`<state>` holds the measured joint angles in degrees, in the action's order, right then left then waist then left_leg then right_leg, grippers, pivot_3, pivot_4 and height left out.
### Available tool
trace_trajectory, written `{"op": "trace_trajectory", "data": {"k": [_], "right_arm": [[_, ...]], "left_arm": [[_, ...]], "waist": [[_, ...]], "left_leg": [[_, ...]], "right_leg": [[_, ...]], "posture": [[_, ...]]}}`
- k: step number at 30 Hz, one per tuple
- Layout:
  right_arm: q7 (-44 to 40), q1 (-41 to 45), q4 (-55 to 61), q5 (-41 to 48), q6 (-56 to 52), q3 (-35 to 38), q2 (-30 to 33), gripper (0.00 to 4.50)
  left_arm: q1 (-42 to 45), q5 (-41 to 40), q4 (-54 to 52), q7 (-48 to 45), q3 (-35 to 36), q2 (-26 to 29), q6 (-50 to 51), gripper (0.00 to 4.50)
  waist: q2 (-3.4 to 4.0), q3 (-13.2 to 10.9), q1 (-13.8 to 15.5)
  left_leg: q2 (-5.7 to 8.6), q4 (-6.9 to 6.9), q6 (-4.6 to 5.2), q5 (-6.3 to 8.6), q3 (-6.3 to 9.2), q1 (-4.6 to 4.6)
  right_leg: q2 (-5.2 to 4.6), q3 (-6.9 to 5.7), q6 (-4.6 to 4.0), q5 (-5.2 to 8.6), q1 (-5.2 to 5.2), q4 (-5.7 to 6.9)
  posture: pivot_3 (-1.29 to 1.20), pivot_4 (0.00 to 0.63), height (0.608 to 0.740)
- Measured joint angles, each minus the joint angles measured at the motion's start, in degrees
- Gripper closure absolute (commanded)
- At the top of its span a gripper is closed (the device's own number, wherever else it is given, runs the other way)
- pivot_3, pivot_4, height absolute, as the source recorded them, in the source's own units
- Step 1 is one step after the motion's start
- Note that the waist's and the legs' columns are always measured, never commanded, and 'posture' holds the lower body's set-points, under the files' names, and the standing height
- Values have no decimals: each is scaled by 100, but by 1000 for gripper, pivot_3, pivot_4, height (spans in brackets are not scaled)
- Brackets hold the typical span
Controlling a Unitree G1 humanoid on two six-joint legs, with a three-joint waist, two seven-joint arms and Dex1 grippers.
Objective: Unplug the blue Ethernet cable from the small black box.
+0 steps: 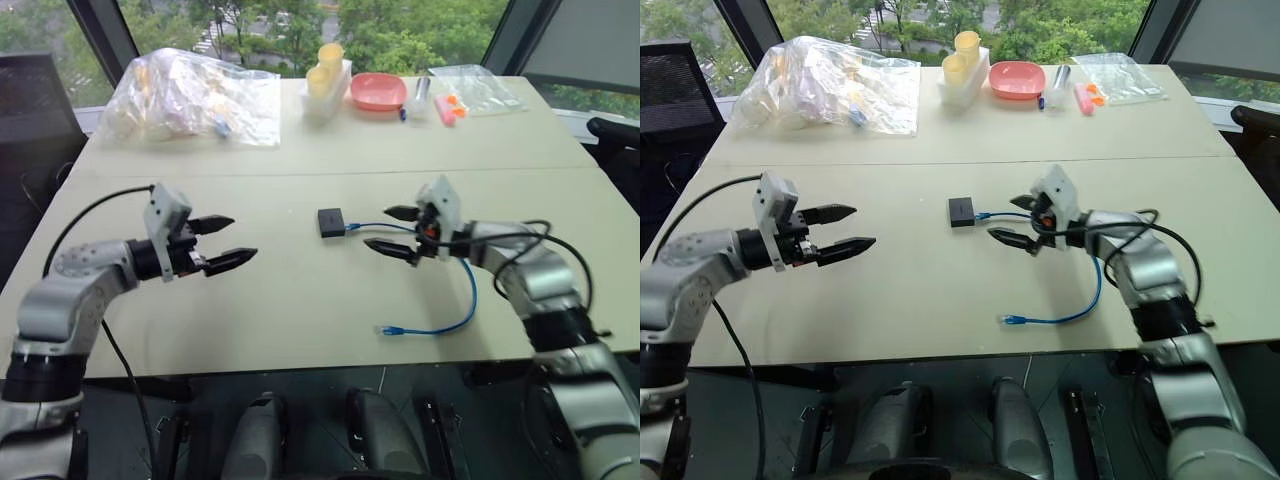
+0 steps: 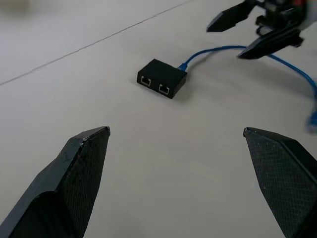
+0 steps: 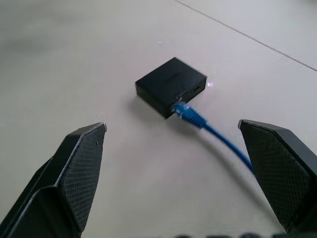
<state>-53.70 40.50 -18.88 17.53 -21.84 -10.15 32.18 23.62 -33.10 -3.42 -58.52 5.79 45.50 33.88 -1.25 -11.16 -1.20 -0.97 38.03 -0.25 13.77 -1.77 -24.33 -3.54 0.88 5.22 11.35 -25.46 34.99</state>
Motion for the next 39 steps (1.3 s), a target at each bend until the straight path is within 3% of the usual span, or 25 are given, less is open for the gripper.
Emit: {"op": "trace_trajectory", "data": {"k": [4,8,10,12,18,22,27,30,33,39], "right_arm": [[-380,1154,-2121,-719,1124,-373,-536,0],[-658,1939,-4016,-1396,2031,-624,-872,0],[-756,2070,-4580,-1602,2357,-662,-955,538],[-879,2244,-4884,-1817,2653,-719,-1004,1369],[-1098,2332,-5207,-2201,3162,-751,-1135,4480],[-760,2315,-5207,-2477,3502,-752,-1173,4480],[782,1960,-4603,-3208,4566,-857,-937,4480],[1984,1725,-3726,-3774,5053,-882,-602,4480],[2660,1508,-2783,-4071,5296,-850,-405,4480],[2877,618,-1269,-4148,5225,-671,-130,4480]], "left_arm": [[197,20,176,-593,-105,285,-59,6],[104,-34,71,-618,-31,288,81,6],[-37,-120,-73,-546,63,285,123,0],[-211,-143,-217,-441,194,270,184,0],[-539,-142,-391,-196,411,268,186,0],[-301,-87,-250,-128,375,156,124,0],[535,132,546,-201,64,-183,-113,0],[1212,131,1506,-339,-52,-714,-166,0],[1975,126,2635,-538,-96,-1174,-144,0],[3662,556,5183,-935,-216,-2000,-806,0]], "waist": [[4,-3,-42],[2,-4,-48],[3,-4,-42],[2,-3,-72],[1,-2,-86],[1,-2,-104],[5,-4,-117],[7,-6,-106],[3,-5,-125],[2,-6,-100]], "left_leg": [[1,-16,0,0,-4,-1],[3,-23,1,1,4,-5],[3,-23,1,1,3,-5],[4,-22,0,1,5,3],[2,-19,-9,-5,9,73],[0,-19,-11,-5,26,102],[6,-25,-13,-6,17,85],[14,-25,-13,-7,0,50],[12,-24,-13,-8,3,27],[16,-15,-10,-8,5,11]], "right_leg": [[-1,3,9,3,-3,2],[-4,1,21,-2,-4,4],[-7,3,22,-2,-4,3],[-9,3,20,-1,4,8],[-8,3,6,4,65,10],[-13,4,3,4,91,11],[-12,8,5,3,68,14],[-10,11,12,1,33,26],[-1,8,32,-10,10,26],[0,7,40,-6,12,16]], "posture": [[0,150,740],[0,150,740],[0,150,740],[0,150,740],[0,150,740],[0,150,740],[0,150,740],[0,150,740],[0,150,740],[0,150,740]]}}
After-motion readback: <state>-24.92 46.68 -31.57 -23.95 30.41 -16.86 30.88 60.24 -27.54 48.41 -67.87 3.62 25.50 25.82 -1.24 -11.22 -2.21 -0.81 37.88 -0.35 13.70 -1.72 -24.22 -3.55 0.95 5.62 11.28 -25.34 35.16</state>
